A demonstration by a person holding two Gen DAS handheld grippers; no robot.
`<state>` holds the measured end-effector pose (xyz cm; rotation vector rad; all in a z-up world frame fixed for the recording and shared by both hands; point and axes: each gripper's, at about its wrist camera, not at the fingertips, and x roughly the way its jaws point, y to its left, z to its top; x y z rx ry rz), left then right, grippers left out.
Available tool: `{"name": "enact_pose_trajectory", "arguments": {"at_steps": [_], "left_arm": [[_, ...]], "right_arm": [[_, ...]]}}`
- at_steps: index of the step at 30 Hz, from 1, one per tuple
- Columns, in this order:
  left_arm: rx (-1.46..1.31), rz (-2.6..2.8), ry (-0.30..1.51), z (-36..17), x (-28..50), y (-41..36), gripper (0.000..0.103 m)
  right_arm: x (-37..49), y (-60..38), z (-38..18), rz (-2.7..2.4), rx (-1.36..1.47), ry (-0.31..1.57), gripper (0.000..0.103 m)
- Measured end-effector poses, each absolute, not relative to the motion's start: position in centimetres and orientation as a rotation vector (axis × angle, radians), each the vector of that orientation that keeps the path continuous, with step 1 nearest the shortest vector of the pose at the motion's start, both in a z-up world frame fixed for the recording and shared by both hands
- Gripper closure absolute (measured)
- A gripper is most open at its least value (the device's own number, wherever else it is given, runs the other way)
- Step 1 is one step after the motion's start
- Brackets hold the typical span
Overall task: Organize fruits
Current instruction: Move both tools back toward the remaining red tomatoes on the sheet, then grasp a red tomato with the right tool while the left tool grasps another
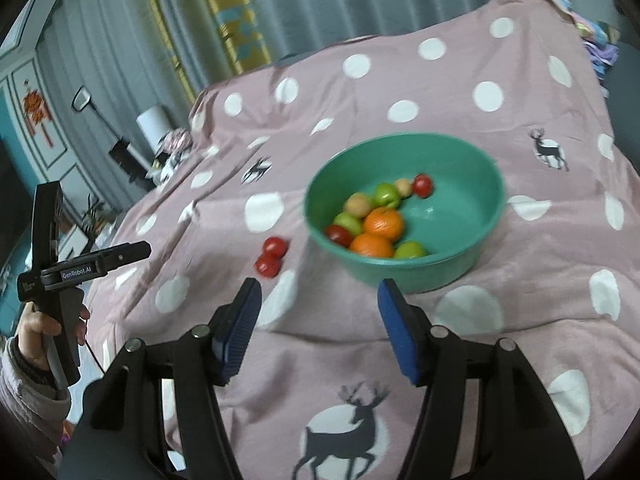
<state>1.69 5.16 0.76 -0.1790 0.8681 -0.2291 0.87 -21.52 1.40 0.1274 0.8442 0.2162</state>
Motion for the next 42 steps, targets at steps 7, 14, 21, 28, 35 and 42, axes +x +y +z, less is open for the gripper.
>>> {"name": "enact_pose_trajectory", "arguments": {"at_steps": [7,14,21,28,35,42], "left_arm": [[-0.22,-0.274,0.924,-2.0,0.7,6.0,0.013],[-0.211,-0.323,0.952,-3.3,0.6,5.7,0.013],[-0.226,-0.362,0.942,-3.5,1.4,6.5,0.012],[-0.234,-0.387,0.933,-3.6,2.8,6.9,0.012],[-0.231,-0.406,0.94,-3.8,4.4,6.5,0.012],[-0.198,-0.442,0.955,-3.5,6.2,4.5,0.013]], "right_arm": [[1.5,-15.9,-0.7,0.347,0.031,0.932,0.042],[4.8,-11.8,-3.4,0.413,-0.003,1.012,0.051],[9.6,-9.7,-4.6,0.355,-0.124,1.026,0.058],[12.1,-8.5,-7.0,0.28,-0.261,1.085,0.066],[13.1,-8.9,-8.5,0.283,-0.267,1.133,0.074],[11.2,-10.2,-7.4,0.356,-0.148,1.098,0.074]]}}
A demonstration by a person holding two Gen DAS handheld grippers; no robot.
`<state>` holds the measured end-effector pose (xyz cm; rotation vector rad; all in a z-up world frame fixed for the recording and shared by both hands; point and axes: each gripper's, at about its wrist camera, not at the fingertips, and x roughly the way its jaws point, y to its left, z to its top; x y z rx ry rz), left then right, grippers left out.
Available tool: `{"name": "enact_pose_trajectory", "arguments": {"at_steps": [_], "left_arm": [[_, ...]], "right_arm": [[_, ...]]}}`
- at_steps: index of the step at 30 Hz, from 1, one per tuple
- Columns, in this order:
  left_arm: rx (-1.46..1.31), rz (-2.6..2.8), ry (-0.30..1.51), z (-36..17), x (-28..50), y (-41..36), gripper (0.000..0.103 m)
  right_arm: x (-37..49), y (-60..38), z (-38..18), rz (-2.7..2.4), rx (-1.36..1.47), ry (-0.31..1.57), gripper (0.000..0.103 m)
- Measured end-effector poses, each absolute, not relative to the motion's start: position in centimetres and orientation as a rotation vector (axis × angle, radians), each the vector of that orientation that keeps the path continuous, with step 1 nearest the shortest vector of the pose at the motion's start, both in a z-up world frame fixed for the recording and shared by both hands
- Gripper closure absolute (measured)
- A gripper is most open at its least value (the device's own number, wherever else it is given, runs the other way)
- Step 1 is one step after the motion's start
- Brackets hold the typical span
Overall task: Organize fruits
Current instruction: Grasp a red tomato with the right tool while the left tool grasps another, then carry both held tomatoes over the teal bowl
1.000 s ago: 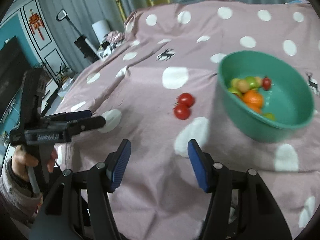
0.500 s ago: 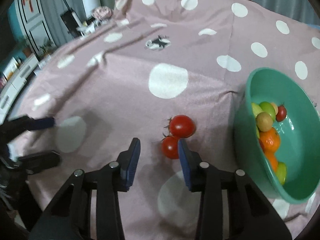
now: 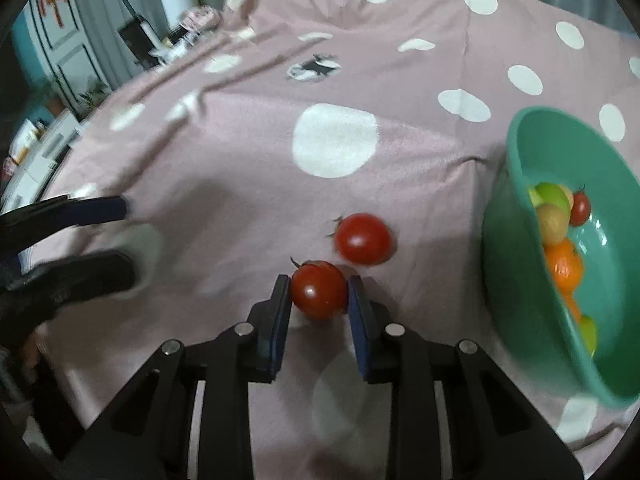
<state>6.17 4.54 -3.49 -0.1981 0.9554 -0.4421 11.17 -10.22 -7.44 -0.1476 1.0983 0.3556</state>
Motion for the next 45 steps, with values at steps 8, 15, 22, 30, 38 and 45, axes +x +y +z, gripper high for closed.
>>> {"name": "enact_pose_trajectory", "arguments": {"at_steps": [8,15,22,30,38,45], "left_arm": [[-0.088,-0.493,1.009,-4.1,9.4,-0.9,0.013],[-0.031,-0.513,1.023,-4.9,11.3,-4.4,0.017],[-0.026,-0.564,1.019,-5.0,12.3,-5.2,0.03],[-0.044,-0.546,1.055,-5.9,13.6,-5.9,0.049],[0.048,-0.539,1.037,-6.1,13.2,-7.4,0.071],[0.039,-0.515,1.029,-5.2,12.4,-6.6,0.071]], "right_arm": [[6.4,-11.2,-6.4,0.421,-0.138,1.07,0.074],[5.7,-12.6,-6.4,0.431,-0.061,1.06,0.074],[5.7,-12.7,-6.4,0.461,-0.025,1.041,0.074],[6.1,-13.1,-6.4,0.48,0.013,1.027,0.074],[5.9,-13.5,-6.2,0.477,0.03,1.017,0.074],[5.6,-13.6,-5.8,0.479,0.041,1.004,0.074]]}}
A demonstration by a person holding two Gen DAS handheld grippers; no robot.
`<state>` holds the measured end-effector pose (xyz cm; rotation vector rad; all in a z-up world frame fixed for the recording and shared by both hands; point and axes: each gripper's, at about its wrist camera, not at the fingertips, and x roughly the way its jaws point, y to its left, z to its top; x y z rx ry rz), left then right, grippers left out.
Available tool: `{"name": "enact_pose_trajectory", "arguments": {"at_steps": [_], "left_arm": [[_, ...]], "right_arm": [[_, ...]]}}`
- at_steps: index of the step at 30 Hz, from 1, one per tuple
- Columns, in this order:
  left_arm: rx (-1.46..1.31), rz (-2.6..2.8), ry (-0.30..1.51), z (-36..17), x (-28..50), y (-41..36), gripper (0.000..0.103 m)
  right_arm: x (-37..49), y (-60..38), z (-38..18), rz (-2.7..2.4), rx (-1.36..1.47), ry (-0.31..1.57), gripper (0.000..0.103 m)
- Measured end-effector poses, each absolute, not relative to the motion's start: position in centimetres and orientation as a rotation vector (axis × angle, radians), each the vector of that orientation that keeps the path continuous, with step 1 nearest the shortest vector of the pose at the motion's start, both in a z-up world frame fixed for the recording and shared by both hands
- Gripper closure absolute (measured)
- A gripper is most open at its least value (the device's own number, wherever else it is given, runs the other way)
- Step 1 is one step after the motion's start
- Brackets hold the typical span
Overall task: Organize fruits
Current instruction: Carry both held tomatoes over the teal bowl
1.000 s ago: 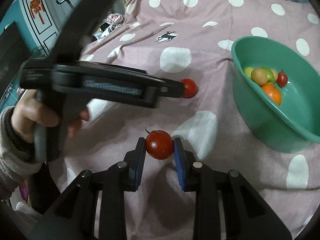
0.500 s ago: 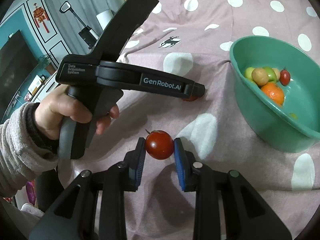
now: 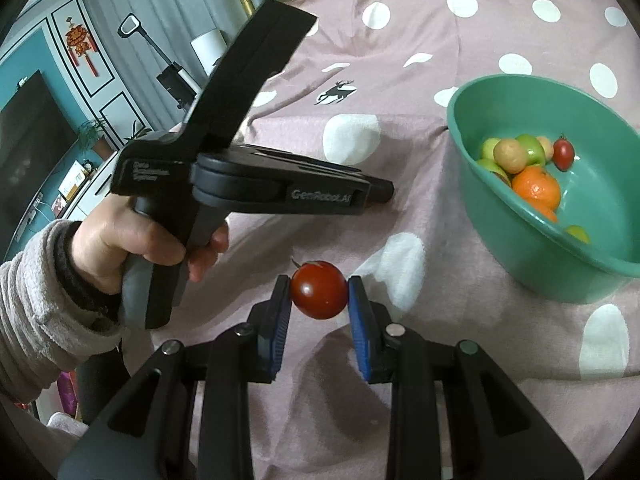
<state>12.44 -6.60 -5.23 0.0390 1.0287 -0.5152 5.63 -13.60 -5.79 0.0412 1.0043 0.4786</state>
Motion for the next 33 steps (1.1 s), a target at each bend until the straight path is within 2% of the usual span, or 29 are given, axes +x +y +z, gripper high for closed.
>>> {"name": "enact_pose_trajectory", "arguments": {"at_steps": [13,33], "left_arm": [[0.004,-0.438,0.906,-0.1,7.6,-3.7,0.071],[-0.013,-0.426,0.808,3.7,2.1,-3.8,0.071]], "right_arm": [[4.8,-14.0,-3.2,0.461,0.048,0.94,0.074],[1.6,-16.4,1.4,0.364,0.069,0.805,0.074]]}}
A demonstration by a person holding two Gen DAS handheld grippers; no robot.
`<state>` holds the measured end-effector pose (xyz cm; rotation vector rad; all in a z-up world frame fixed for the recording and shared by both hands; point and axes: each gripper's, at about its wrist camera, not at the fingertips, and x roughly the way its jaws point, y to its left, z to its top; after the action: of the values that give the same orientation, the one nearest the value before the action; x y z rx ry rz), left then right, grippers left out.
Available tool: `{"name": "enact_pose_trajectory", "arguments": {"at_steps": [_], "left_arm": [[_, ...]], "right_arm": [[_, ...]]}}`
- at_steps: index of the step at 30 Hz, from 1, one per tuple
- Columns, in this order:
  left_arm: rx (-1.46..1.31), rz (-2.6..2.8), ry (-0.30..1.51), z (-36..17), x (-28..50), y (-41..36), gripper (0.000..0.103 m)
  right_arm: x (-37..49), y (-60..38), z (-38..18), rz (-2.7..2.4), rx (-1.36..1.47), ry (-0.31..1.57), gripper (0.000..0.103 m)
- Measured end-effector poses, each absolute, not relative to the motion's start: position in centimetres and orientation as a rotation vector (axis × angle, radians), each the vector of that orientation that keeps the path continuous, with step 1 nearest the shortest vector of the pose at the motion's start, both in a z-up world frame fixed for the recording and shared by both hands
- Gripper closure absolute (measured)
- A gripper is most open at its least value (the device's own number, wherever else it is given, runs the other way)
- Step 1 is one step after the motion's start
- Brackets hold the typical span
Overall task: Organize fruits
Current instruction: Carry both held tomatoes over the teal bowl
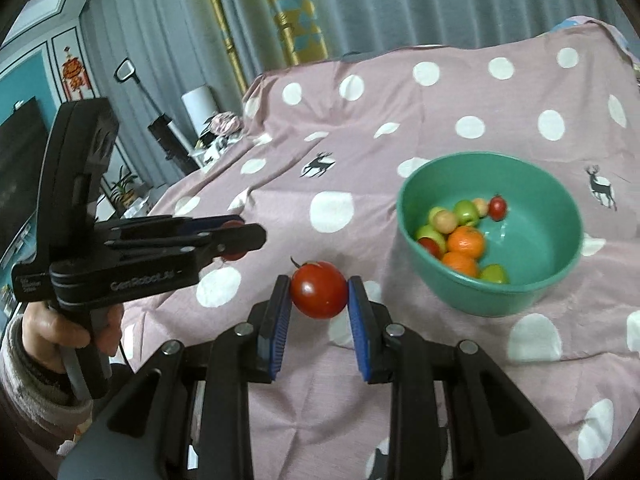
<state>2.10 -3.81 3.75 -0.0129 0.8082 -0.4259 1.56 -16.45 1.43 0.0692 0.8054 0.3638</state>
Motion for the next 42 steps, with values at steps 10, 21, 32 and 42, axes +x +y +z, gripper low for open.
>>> {"name": "enact_pose_trajectory", "arguments": {"at_steps": [10,21,32,42], "left_arm": [[0.042,-0.471,0.777,4.8,1.7,-6.7,0.071],[0.114,-0.516,0.756,5.4,2.3,-10.1,0.071],[0.217,-0.57,0.738,5.5,4.0,-14.9,0.071],[0.256,-0.574,0.78,4.2,6.7,-17.3,0.071]], "right_arm": [[0.9,-19.8,2.7,0.288,0.098,0.75,0.074],[0.7,-22.6,2.4,0.225,0.139,0.736,0.074],[1.5,-25.3,2.8,0.146,0.157,0.712,0.074],[3.7,-26.6,2.5,0.128,0.158,0.707,0.074]]}}
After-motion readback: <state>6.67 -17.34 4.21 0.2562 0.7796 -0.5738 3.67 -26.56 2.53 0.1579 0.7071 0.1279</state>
